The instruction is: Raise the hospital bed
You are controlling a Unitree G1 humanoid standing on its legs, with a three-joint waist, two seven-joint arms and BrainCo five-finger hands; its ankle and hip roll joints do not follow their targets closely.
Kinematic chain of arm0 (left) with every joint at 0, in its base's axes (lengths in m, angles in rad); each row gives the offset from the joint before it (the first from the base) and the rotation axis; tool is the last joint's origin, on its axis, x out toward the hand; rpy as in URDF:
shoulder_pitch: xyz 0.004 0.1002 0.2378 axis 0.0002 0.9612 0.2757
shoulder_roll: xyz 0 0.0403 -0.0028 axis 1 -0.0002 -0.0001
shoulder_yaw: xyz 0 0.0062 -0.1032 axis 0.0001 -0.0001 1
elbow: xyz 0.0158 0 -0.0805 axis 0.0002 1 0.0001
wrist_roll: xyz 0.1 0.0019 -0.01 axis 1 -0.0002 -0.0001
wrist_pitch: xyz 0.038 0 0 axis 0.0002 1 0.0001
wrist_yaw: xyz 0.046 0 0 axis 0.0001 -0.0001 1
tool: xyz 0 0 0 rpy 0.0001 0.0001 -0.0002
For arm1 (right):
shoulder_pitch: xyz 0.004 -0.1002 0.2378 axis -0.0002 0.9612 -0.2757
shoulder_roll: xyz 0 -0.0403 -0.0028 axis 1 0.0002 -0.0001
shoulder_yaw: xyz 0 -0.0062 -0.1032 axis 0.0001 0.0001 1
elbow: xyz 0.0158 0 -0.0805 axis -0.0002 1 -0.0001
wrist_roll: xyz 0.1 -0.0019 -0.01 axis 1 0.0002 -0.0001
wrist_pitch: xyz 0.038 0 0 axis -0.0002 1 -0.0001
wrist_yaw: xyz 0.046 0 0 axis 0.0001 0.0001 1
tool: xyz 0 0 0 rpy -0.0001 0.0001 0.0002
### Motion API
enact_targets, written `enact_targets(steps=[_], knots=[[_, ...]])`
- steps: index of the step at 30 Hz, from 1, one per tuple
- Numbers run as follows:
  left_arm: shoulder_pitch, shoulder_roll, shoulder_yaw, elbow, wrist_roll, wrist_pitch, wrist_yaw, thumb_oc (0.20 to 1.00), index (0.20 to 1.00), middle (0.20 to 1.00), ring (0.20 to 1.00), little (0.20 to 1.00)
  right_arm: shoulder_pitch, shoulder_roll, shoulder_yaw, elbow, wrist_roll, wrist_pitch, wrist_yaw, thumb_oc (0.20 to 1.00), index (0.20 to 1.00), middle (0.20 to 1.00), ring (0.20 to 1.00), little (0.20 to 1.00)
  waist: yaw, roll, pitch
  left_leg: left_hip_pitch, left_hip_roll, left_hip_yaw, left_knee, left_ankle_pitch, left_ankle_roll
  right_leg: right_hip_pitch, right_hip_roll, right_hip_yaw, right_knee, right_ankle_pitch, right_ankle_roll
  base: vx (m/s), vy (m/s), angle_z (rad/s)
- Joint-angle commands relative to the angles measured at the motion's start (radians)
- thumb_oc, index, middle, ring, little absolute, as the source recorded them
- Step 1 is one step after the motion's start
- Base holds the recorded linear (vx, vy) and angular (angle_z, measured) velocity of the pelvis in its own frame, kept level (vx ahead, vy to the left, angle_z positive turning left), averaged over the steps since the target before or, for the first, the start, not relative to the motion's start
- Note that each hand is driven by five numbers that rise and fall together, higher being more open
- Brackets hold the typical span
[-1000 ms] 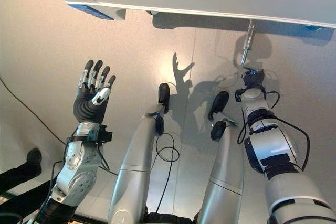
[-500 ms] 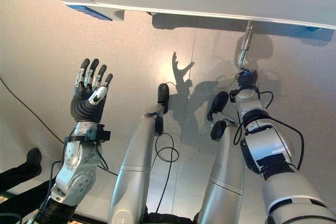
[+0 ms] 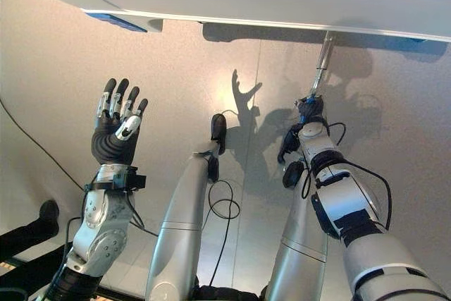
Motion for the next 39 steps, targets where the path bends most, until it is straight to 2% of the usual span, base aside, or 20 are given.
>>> enact_targets(steps=[1,4,10,12,14,15,21,27,39], knots=[[0.048,-0.040,0.036,-0.118,-0.018,-0.062,0.001,1.000,1.000,1.000,1.000,1.000,0.036,0.226,0.166,-0.094,-0.135,-0.031,0.111,0.200,0.200,0.200,0.200,0.200,0.007,0.137,-0.023,-0.084,-0.031,0.028,-0.033,0.084,0.028,-0.016,0.006,0.019,0.010,0.082,0.124,0.01,0.033,-0.01],[0.058,-0.039,0.051,-0.119,-0.022,-0.066,0.004,1.000,1.000,1.000,1.000,1.000,0.074,0.250,0.206,-0.224,-0.132,-0.048,0.128,0.200,0.200,0.200,0.200,0.200,-0.003,0.126,-0.023,-0.079,-0.028,0.032,-0.039,0.086,0.027,-0.014,0.006,0.020,0.005,0.084,0.124,0.00,0.012,-0.01],[0.068,-0.037,0.063,-0.117,-0.019,-0.067,0.011,1.000,1.000,1.000,1.000,1.000,0.137,0.242,0.255,-0.435,-0.104,-0.069,0.156,0.200,0.200,0.200,0.200,0.200,-0.020,0.106,-0.023,-0.072,-0.026,0.035,-0.041,0.085,0.027,-0.007,0.010,0.022,-0.004,0.084,0.123,0.00,0.004,-0.01],[0.071,-0.030,0.065,-0.115,-0.016,-0.068,0.014,1.000,1.000,1.000,1.000,1.000,0.172,0.214,0.272,-0.558,-0.074,-0.090,0.170,0.200,0.200,0.200,0.200,0.200,-0.029,0.095,-0.023,-0.064,-0.022,0.036,-0.049,0.085,0.028,0.005,0.010,0.020,-0.017,0.085,0.126,0.00,0.000,0.00],[0.072,-0.031,0.064,-0.114,-0.016,-0.069,0.015,1.000,1.000,1.000,1.000,1.000,0.183,0.205,0.274,-0.586,-0.061,-0.094,0.170,0.200,0.200,0.200,0.200,0.200,-0.031,0.094,-0.023,-0.060,-0.022,0.037,-0.052,0.085,0.028,0.009,0.010,0.021,-0.021,0.086,0.126,-0.01,0.018,-0.03],[0.071,-0.027,0.066,-0.113,-0.013,-0.071,0.015,1.000,1.000,1.000,1.000,1.000,0.208,0.175,0.280,-0.670,-0.028,-0.112,0.180,0.200,0.200,0.200,0.200,0.200,-0.036,0.086,-0.023,-0.048,-0.020,0.039,-0.061,0.085,0.028,0.019,0.011,0.020,-0.028,0.086,0.129,0.00,0.000,0.00],[0.064,-0.017,0.065,-0.111,0.000,-0.073,0.016,1.000,1.000,1.000,1.000,1.000,0.273,0.094,0.277,-0.865,0.066,-0.156,0.192,0.200,0.200,0.200,0.200,0.200,-0.051,0.067,-0.023,-0.019,-0.015,0.047,-0.093,0.088,0.032,0.047,0.016,0.018,-0.059,0.093,0.134,0.00,0.005,-0.01],[0.065,-0.014,0.074,-0.099,0.017,-0.082,0.015,1.000,1.000,1.000,1.000,1.000,0.381,-0.026,0.214,-1.096,0.166,-0.215,0.191,0.200,0.200,0.200,0.200,0.200,-0.075,0.037,-0.023,0.057,-0.006,0.053,-0.176,0.098,0.037,0.119,0.018,0.016,-0.144,0.113,0.145,-0.02,0.007,-0.01],[0.067,-0.014,0.091,-0.093,0.037,-0.086,-0.008,1.000,1.000,1.000,1.000,1.000,0.541,-0.142,0.068,-1.287,0.264,-0.275,0.180,0.200,0.200,0.200,0.200,0.200,-0.105,0.011,-0.023,0.200,-0.009,0.062,-0.297,0.126,0.043,0.258,0.028,0.012,-0.285,0.167,0.163,-0.03,0.015,-0.04]])
